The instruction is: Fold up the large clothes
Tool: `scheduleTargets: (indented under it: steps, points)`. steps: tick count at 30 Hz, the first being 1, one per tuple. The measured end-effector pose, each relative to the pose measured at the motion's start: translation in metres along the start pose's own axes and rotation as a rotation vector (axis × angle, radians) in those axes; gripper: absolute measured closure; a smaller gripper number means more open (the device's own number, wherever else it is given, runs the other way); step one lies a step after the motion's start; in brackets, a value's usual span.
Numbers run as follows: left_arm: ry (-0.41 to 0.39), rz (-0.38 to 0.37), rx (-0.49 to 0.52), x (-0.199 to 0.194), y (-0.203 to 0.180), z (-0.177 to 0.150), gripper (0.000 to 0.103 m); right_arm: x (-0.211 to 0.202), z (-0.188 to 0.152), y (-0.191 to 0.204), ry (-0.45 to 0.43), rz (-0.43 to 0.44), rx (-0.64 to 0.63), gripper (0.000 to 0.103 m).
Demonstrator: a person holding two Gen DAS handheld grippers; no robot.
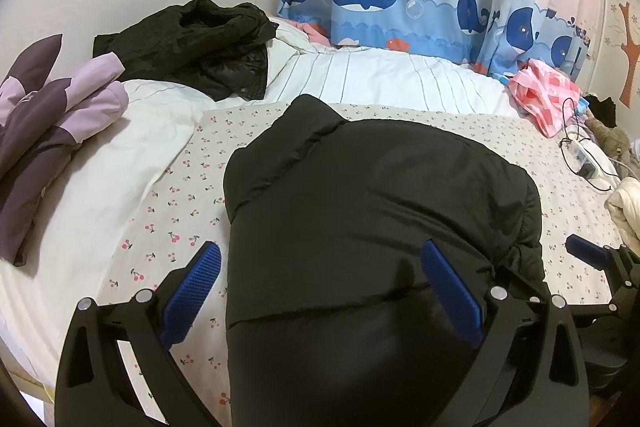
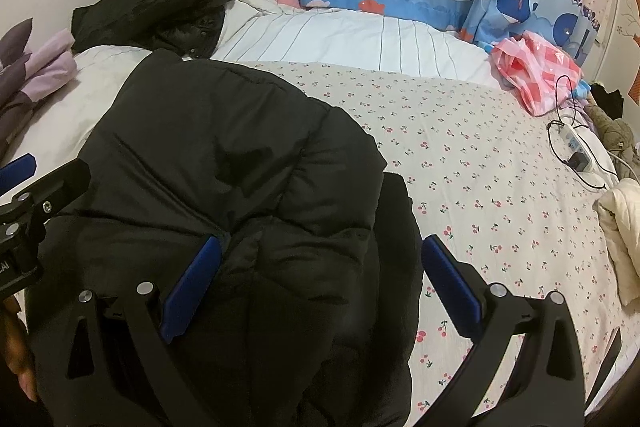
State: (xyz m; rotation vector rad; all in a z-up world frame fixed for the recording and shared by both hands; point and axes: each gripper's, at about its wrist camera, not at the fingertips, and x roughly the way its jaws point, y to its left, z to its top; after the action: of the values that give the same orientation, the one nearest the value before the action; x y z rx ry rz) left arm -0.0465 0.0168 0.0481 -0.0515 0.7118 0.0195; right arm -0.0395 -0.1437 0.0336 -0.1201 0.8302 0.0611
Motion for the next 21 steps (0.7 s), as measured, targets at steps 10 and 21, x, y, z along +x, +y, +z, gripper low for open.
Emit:
scheduleTargets:
  steps: [10,21]
  points:
    - [-0.004,0.009,-0.006,-0.005,0.004,-0.002,0.007,-0.008,0.000,-0.004,-0.020,-0.009,0.010,0.006]
    - [0.003,0.005,0.003,-0.003,0.003,0.001,0.007,-0.019,0.007,-0.009,-0.080,-0.010,0.036,0.006]
